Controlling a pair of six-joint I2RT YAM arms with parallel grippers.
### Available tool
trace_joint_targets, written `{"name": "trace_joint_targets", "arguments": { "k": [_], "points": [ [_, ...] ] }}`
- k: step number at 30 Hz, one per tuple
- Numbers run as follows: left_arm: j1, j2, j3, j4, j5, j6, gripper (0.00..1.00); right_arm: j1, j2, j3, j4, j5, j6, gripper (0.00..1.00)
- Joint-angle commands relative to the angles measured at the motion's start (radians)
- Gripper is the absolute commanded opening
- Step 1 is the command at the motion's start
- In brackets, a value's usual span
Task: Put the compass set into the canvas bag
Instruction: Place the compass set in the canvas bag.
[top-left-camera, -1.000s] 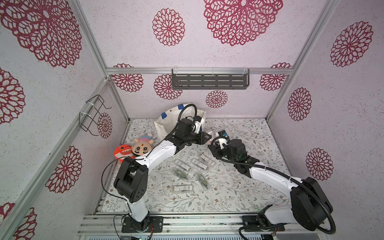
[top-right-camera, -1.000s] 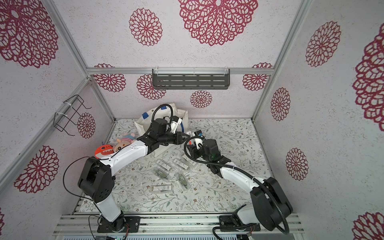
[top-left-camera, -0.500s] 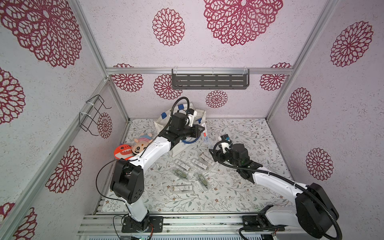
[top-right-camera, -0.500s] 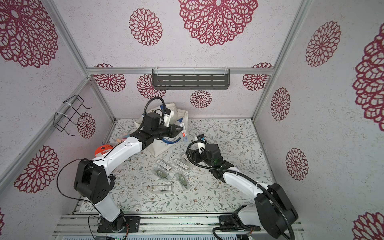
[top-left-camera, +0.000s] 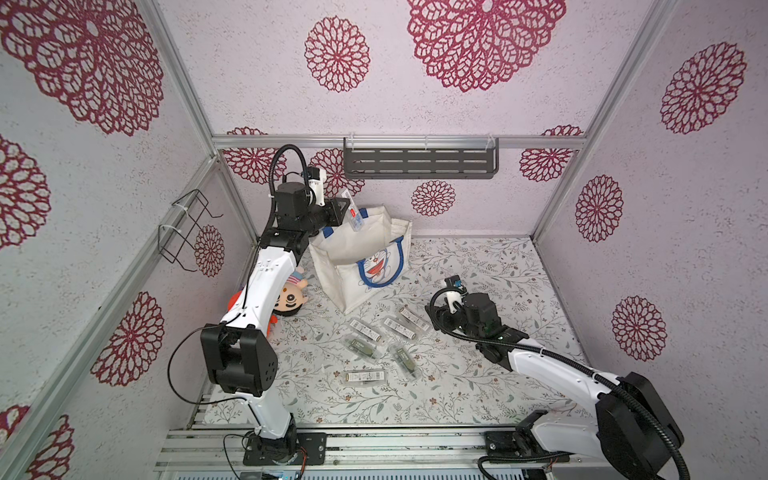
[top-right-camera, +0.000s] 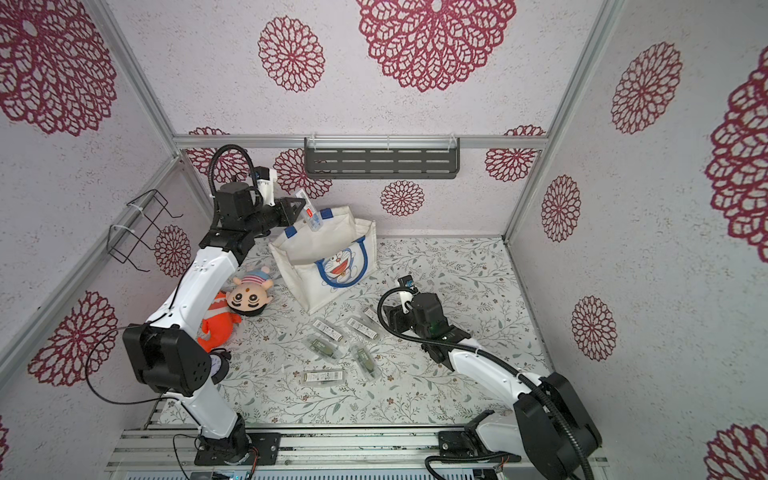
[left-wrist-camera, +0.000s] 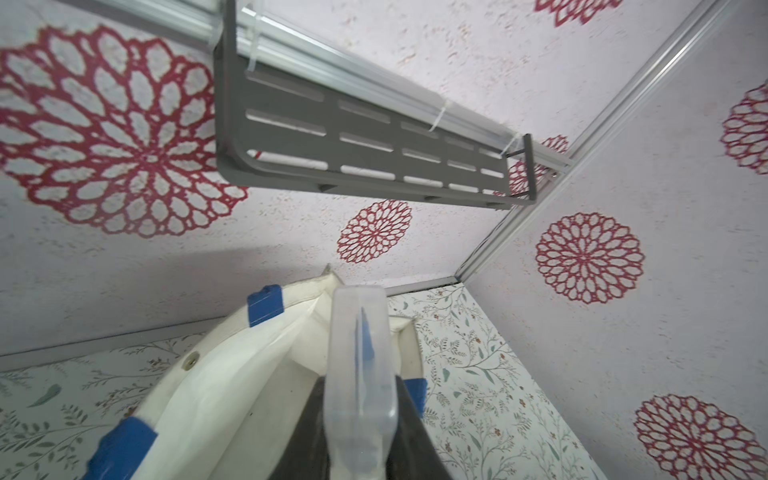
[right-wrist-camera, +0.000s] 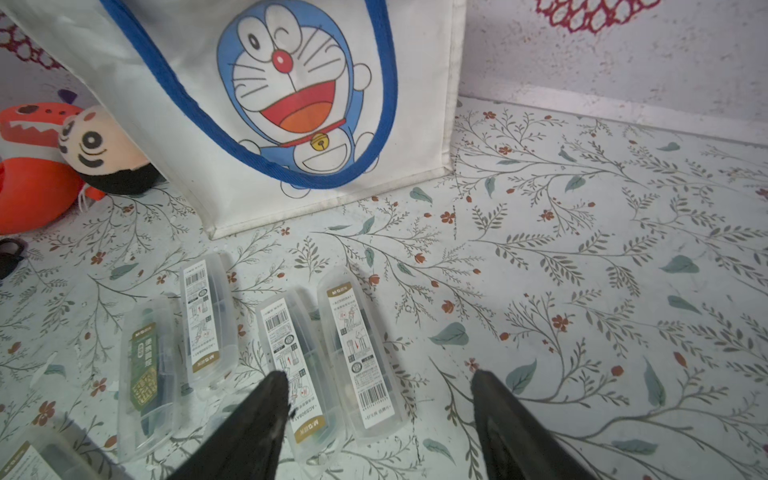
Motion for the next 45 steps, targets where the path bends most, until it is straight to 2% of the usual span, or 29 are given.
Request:
{"name": "trace_joint_targets", "arguments": {
  "k": [1,8,14,22,35,45],
  "points": [
    [-0.010,0.081,0.009,-0.074,-0.029,0.055,0.19,-0.002,0.024,0.045,-0.068,0.042,0.000,0.72],
    [-0.037,0.149,-0.010,-0.153,-0.130,0.134,0.21,0.001,0.085,0.073,-0.150,0.018,-0.011,0.72],
    [-0.051,0.221,-0.016,-0.194,-0.138,0.166,0.23,0.003,0.166,0.094,-0.159,0.013,-0.011,0.72],
    [-0.059,0.250,-0.025,-0.242,-0.162,0.183,0.25,0.022,0.283,0.155,-0.168,-0.005,-0.015,0.72],
    [-0.079,0.273,0.008,-0.322,-0.205,0.218,0.42,0.028,0.404,0.231,-0.205,-0.025,-0.032,0.72],
    [-0.087,0.179,0.009,-0.317,-0.182,0.202,0.58,0.041,0.470,0.291,-0.254,0.009,-0.072,0.70]
  ]
}}
